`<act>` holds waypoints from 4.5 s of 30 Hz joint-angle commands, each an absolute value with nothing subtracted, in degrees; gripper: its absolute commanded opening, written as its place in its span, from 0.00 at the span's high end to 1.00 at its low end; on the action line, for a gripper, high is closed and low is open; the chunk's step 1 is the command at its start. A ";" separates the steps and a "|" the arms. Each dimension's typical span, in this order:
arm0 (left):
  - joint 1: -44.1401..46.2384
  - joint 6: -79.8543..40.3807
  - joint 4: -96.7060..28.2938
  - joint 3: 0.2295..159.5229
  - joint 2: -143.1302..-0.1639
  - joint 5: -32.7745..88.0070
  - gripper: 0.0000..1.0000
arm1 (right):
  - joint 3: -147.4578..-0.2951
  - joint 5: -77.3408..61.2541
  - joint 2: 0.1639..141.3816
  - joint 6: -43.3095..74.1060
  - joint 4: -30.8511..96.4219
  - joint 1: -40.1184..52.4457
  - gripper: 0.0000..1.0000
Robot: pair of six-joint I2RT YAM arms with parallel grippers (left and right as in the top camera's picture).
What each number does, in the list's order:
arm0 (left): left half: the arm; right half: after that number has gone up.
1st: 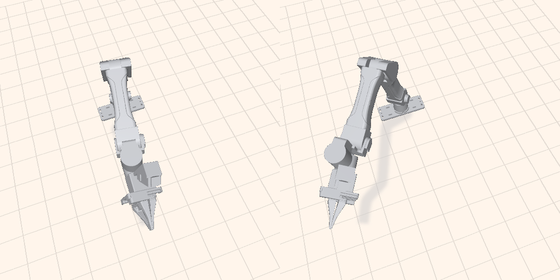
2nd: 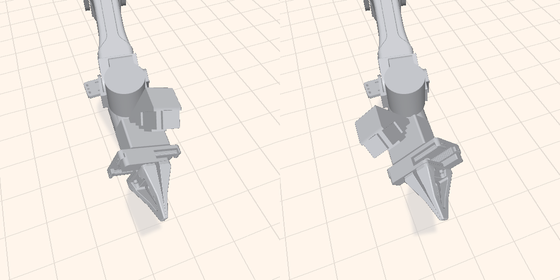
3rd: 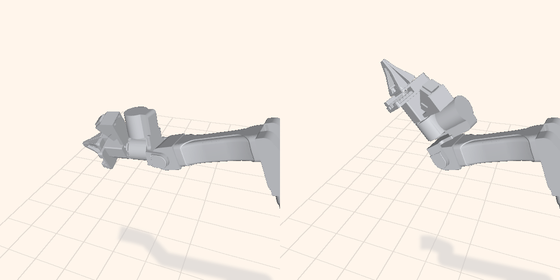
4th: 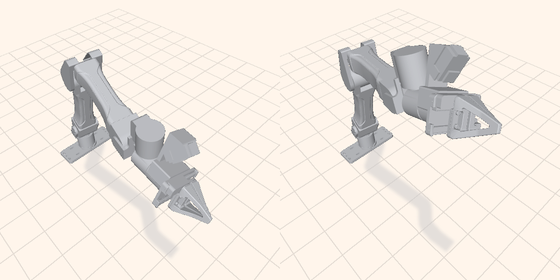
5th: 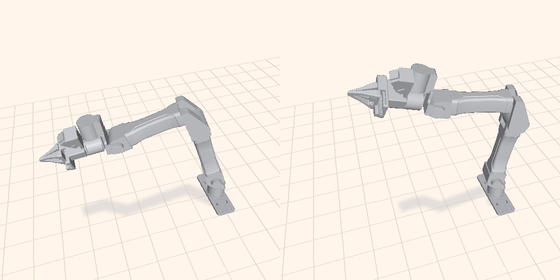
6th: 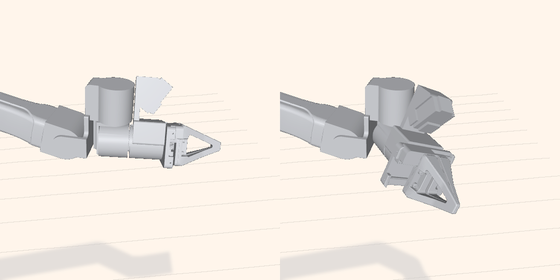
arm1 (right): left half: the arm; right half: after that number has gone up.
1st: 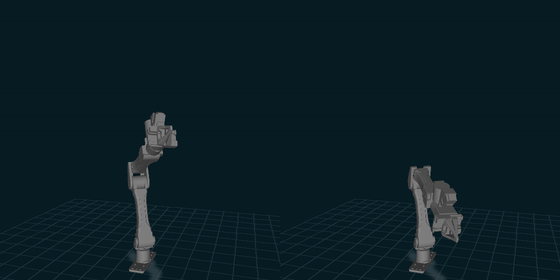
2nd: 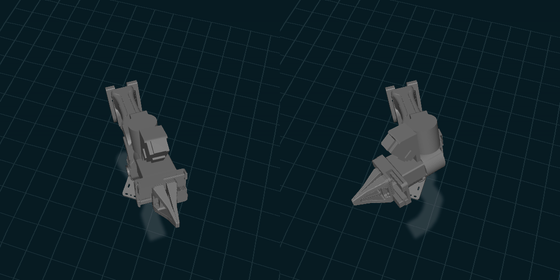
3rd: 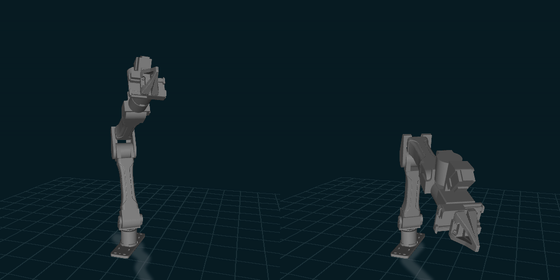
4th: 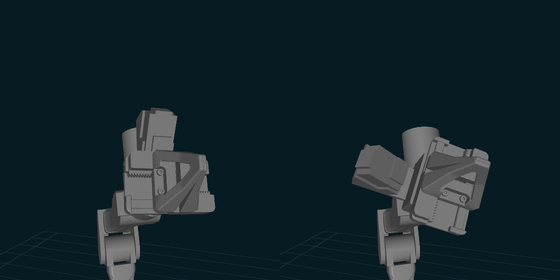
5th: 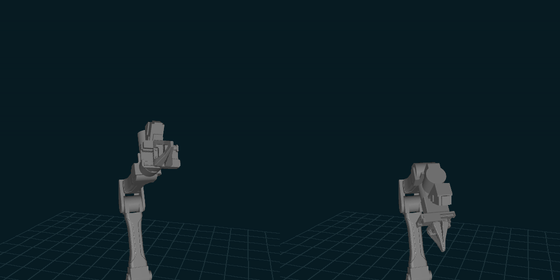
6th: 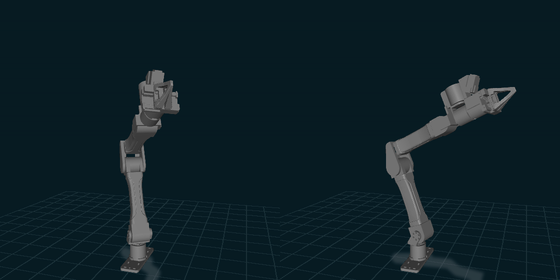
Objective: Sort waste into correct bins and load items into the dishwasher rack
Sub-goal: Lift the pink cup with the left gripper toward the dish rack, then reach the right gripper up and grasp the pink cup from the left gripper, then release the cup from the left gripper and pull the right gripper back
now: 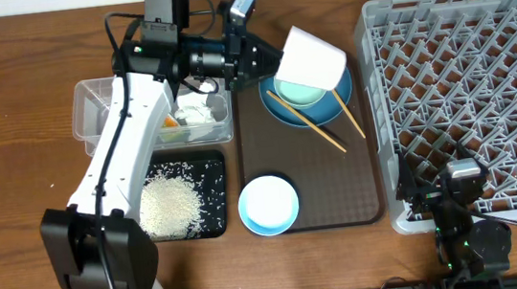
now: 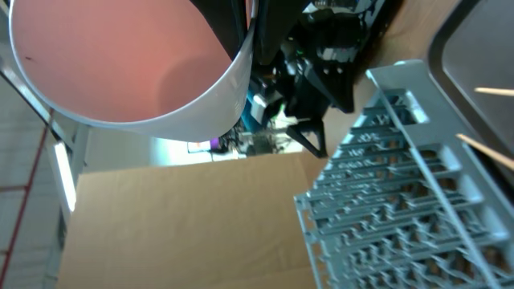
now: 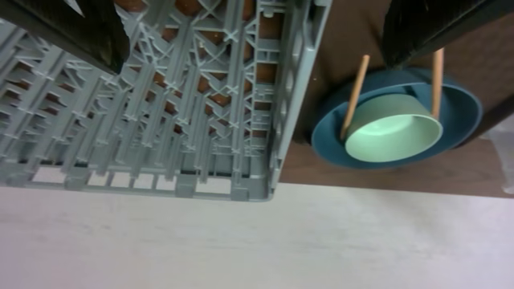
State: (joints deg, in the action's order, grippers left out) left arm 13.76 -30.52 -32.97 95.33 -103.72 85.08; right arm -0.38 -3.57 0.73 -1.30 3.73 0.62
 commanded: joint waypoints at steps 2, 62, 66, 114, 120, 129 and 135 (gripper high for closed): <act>14.06 -28.08 -32.88 95.55 -103.70 87.81 0.93 | -0.32 -1.98 0.62 -0.36 4.12 1.15 0.01; 27.81 -22.83 -38.65 95.55 -103.70 90.13 0.92 | -0.32 -42.87 0.67 40.97 -33.85 1.15 0.01; 28.73 -19.68 -41.91 95.55 -103.70 90.13 0.92 | -0.32 -46.72 0.67 35.86 -37.91 1.13 0.01; 36.95 -15.75 -47.24 95.55 -103.70 89.93 0.92 | -0.34 -41.91 0.64 26.35 -47.16 -2.02 0.02; 36.95 -11.88 -53.71 95.55 -103.70 87.33 0.92 | -0.34 -42.02 0.64 26.35 -47.13 -2.02 0.08; 37.52 -8.62 -56.05 95.55 -103.70 84.29 0.92 | -0.34 -42.02 0.64 27.62 -46.98 -2.02 0.14; 38.63 -8.58 -56.31 95.55 -103.70 83.72 0.92 | -0.34 -42.02 0.67 28.67 -46.81 -2.02 0.15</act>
